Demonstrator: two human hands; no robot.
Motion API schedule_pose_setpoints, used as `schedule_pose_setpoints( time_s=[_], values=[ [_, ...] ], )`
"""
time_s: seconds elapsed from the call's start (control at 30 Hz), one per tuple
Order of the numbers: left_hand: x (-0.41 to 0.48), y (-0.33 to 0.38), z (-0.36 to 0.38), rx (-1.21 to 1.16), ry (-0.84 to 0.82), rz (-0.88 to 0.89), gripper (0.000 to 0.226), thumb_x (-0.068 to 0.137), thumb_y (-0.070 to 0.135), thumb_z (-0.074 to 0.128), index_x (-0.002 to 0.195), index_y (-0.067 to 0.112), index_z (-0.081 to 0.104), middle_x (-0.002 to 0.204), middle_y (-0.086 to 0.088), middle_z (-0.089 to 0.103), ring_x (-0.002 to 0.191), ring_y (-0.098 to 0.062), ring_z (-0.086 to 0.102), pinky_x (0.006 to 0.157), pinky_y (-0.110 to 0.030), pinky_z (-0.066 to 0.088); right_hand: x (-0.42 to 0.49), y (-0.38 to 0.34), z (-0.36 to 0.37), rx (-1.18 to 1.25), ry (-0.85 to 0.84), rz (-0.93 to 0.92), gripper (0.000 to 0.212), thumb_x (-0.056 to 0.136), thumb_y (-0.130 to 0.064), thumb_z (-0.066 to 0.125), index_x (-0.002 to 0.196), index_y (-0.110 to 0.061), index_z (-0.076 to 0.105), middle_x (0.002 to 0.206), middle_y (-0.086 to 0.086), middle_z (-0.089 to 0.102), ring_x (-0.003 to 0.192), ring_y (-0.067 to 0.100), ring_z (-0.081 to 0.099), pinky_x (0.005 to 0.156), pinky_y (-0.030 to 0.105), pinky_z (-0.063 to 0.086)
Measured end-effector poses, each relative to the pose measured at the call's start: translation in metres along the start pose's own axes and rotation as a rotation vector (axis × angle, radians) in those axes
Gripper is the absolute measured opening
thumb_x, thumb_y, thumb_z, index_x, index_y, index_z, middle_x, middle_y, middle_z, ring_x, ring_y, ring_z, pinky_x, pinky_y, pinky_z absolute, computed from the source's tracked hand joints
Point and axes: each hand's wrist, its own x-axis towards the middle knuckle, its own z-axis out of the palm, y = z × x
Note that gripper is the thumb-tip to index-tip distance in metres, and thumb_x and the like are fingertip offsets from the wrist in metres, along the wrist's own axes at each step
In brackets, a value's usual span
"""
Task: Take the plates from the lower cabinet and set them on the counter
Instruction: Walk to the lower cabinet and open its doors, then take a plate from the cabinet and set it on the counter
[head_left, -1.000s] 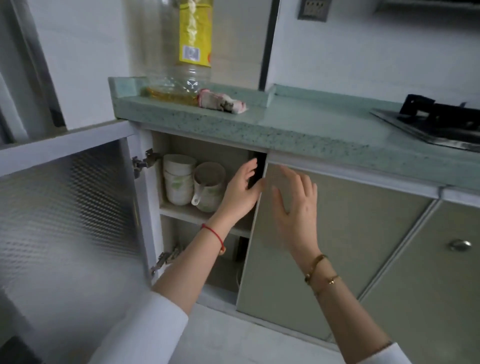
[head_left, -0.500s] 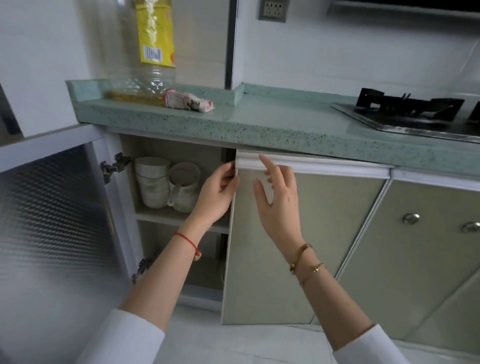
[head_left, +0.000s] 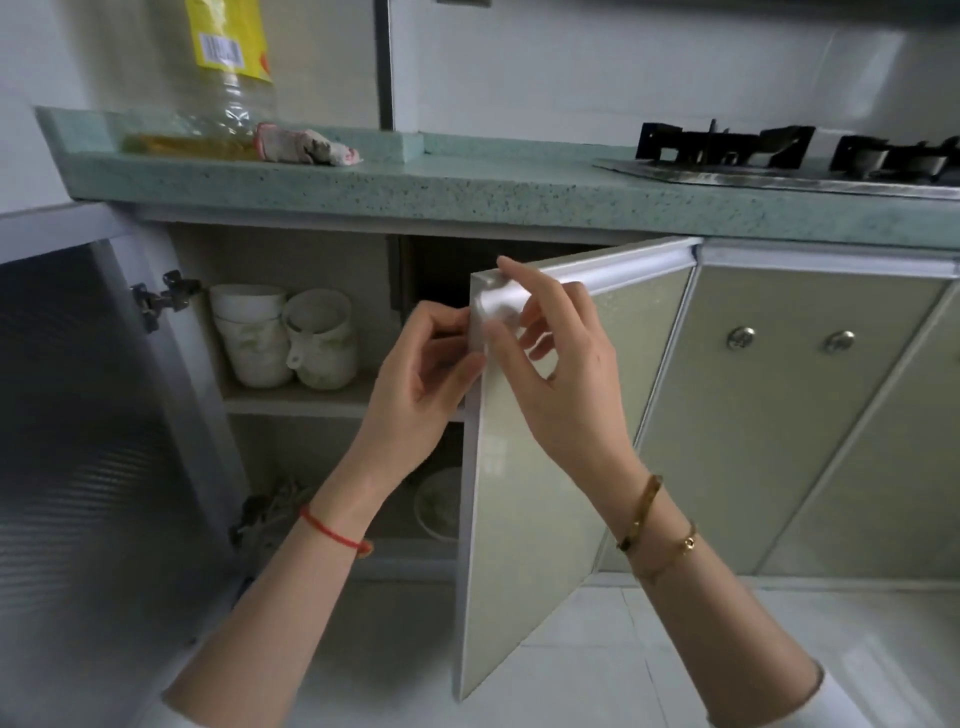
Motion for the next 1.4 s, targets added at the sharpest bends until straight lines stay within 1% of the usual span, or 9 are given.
schedule_pose_setpoints(
  time_s=[0.3, 0.43, 0.57, 0.77, 0.9, 1.1, 1.2, 1.3, 1.4],
  values=[
    [-0.035, 0.041, 0.089, -0.206, -0.098, 0.085, 0.031, 0.085, -0.006, 0.068, 0.113, -0.006, 0.056, 0.109, -0.009, 0.069, 0.099, -0.013, 0.071, 0.088, -0.021, 0.055, -0.038, -0.013, -0.100, -0.115, 0.102, -0.001, 0.029, 0.088, -0.024, 0.067, 0.112, -0.014, 0.057, 0.097, -0.004, 0.055, 0.077, 0.014, 0.058, 0.068, 0.025, 0.051],
    [-0.036, 0.052, 0.141, -0.343, -0.184, 0.080, 0.033, 0.083, 0.001, 0.072, 0.114, 0.003, 0.060, 0.108, -0.004, 0.073, 0.099, -0.020, 0.073, 0.089, -0.030, 0.057, -0.054, -0.001, -0.154, -0.174, 0.185, 0.004, 0.024, 0.088, -0.017, 0.065, 0.109, -0.013, 0.056, 0.094, 0.002, 0.058, 0.074, 0.016, 0.058, 0.065, 0.023, 0.051],
    [-0.031, 0.058, 0.188, -0.382, -0.296, 0.096, 0.046, 0.086, -0.003, 0.070, 0.130, 0.004, 0.056, 0.123, -0.003, 0.069, 0.111, -0.020, 0.069, 0.094, -0.036, 0.057, -0.069, 0.013, -0.199, -0.215, 0.255, 0.095, 0.029, 0.089, -0.015, 0.063, 0.117, -0.014, 0.055, 0.093, -0.006, 0.061, 0.078, 0.012, 0.062, 0.069, 0.021, 0.052],
    [-0.021, 0.063, 0.248, -0.404, -0.367, 0.105, 0.059, 0.087, -0.013, 0.064, 0.142, 0.002, 0.049, 0.130, -0.012, 0.064, 0.116, -0.019, 0.066, 0.096, -0.025, 0.053, -0.077, 0.038, -0.254, -0.187, 0.333, 0.235, 0.026, 0.089, -0.019, 0.065, 0.115, -0.020, 0.064, 0.100, 0.001, 0.067, 0.083, 0.015, 0.066, 0.074, 0.036, 0.060],
    [-0.019, 0.064, 0.274, -0.355, -0.377, 0.140, 0.060, 0.088, -0.014, 0.061, 0.144, 0.000, 0.044, 0.128, -0.019, 0.059, 0.119, -0.025, 0.062, 0.098, -0.021, 0.050, -0.077, 0.050, -0.273, -0.169, 0.335, 0.258, 0.026, 0.090, -0.017, 0.065, 0.116, -0.020, 0.066, 0.096, -0.002, 0.060, 0.081, 0.012, 0.065, 0.071, 0.030, 0.056],
    [-0.018, 0.060, 0.274, -0.324, -0.384, 0.172, 0.060, 0.089, -0.011, 0.060, 0.145, 0.004, 0.045, 0.127, -0.006, 0.057, 0.120, -0.009, 0.059, 0.094, -0.021, 0.053, -0.079, 0.051, -0.273, -0.230, 0.313, 0.217, 0.030, 0.090, -0.018, 0.066, 0.120, -0.017, 0.064, 0.100, -0.005, 0.059, 0.087, 0.014, 0.065, 0.074, 0.025, 0.054],
    [-0.017, 0.056, 0.270, -0.350, -0.443, 0.150, 0.059, 0.090, -0.010, 0.059, 0.145, 0.006, 0.045, 0.133, -0.007, 0.057, 0.125, -0.017, 0.058, 0.099, -0.031, 0.054, -0.083, 0.046, -0.266, -0.454, 0.407, 0.103, 0.034, 0.090, -0.021, 0.066, 0.122, -0.012, 0.062, 0.109, 0.002, 0.055, 0.096, 0.019, 0.058, 0.082, 0.026, 0.050],
    [-0.020, 0.046, 0.257, -0.413, -0.462, 0.078, 0.056, 0.092, -0.010, 0.056, 0.144, 0.007, 0.046, 0.136, -0.010, 0.060, 0.128, -0.026, 0.058, 0.105, -0.039, 0.049, -0.091, 0.041, -0.245, -0.598, 0.515, -0.082, 0.020, 0.091, -0.015, 0.064, 0.109, -0.007, 0.065, 0.104, 0.001, 0.054, 0.091, 0.020, 0.053, 0.080, 0.029, 0.046],
    [-0.022, 0.021, 0.227, -0.376, -0.363, 0.028, 0.053, 0.091, -0.008, 0.059, 0.140, 0.009, 0.049, 0.135, -0.010, 0.061, 0.127, -0.026, 0.059, 0.110, -0.046, 0.045, -0.106, 0.046, -0.209, -0.541, 0.377, -0.183, 0.014, 0.092, -0.012, 0.062, 0.103, -0.005, 0.065, 0.099, 0.000, 0.056, 0.089, 0.016, 0.052, 0.082, 0.020, 0.042]
  ],
)
